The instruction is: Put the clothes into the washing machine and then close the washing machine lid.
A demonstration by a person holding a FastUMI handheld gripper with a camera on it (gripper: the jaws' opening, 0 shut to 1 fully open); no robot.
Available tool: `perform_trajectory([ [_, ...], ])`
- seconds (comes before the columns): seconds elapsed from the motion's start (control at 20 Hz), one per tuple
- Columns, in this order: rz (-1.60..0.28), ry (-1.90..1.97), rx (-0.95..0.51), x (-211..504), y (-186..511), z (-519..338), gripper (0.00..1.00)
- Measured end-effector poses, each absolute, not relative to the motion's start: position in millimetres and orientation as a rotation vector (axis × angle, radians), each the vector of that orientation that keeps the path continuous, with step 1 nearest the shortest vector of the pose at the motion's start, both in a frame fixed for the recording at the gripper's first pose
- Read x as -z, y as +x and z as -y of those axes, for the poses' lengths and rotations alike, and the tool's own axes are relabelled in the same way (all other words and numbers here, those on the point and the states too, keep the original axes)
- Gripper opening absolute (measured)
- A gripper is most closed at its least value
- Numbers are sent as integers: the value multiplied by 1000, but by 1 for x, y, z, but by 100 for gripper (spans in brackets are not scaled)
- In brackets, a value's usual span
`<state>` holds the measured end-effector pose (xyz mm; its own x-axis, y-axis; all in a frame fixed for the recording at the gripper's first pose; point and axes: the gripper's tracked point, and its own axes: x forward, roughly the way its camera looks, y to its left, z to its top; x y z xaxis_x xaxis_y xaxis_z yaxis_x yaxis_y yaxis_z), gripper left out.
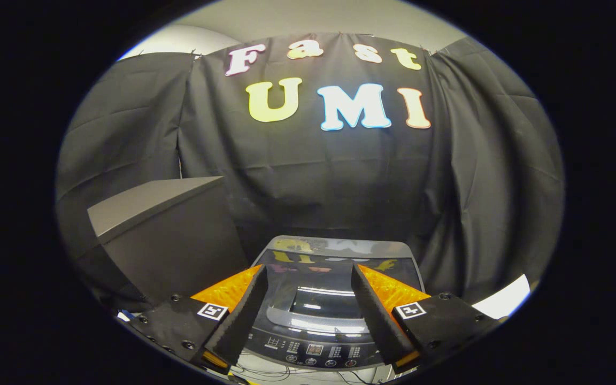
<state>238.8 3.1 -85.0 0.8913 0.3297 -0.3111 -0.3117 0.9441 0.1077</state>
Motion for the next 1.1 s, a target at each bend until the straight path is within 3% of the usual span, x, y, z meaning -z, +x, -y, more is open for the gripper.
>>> perform_trajectory([
  [0.2, -218, 63, -343, 69, 195, -8, 98],
  [0.4, -101, 13, -262, 62, 156, 0, 98],
  [1.1, -63, 29, -66, 40, 36, 1, 98],
])
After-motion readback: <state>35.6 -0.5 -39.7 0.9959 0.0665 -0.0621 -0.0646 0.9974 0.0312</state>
